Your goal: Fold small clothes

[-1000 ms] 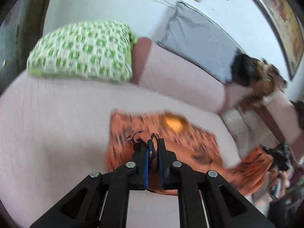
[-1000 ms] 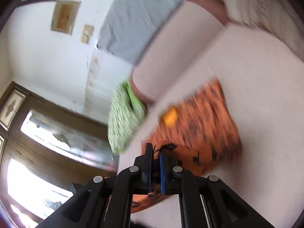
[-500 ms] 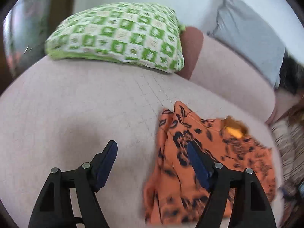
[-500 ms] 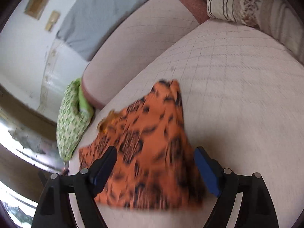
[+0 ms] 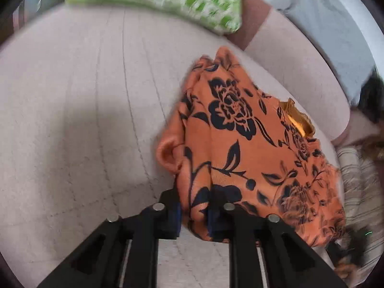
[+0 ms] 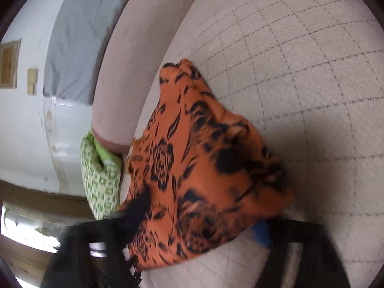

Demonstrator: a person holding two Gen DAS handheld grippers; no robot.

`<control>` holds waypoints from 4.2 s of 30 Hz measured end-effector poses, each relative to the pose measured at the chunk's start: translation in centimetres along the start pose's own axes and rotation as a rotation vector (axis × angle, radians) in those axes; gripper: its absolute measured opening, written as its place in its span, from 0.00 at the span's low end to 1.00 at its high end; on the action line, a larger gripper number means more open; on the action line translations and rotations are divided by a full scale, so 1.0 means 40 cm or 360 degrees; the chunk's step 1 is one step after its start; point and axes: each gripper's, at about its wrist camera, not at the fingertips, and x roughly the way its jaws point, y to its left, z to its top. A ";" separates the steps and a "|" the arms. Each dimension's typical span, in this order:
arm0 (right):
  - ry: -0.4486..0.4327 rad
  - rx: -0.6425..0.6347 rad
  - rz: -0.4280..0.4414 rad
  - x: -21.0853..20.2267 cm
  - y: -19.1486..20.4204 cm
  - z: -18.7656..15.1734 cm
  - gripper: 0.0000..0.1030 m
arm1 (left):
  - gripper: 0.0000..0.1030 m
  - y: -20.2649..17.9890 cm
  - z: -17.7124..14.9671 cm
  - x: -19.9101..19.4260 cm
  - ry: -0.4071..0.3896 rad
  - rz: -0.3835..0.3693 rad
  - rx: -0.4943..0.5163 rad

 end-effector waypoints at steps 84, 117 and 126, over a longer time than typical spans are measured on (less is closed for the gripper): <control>-0.0022 -0.0625 -0.0208 -0.309 -0.018 -0.214 0.72 | 0.69 0.046 -0.271 -0.308 -0.0268 0.0159 0.0492; 0.0212 -0.0436 0.0026 0.048 0.083 0.167 0.66 | 0.71 -0.074 -0.001 -0.083 -0.0253 0.0074 0.0541; 0.0300 -0.0747 0.0138 -0.068 0.196 0.009 0.69 | 0.74 -0.022 0.038 -0.088 -0.0315 0.0247 0.0370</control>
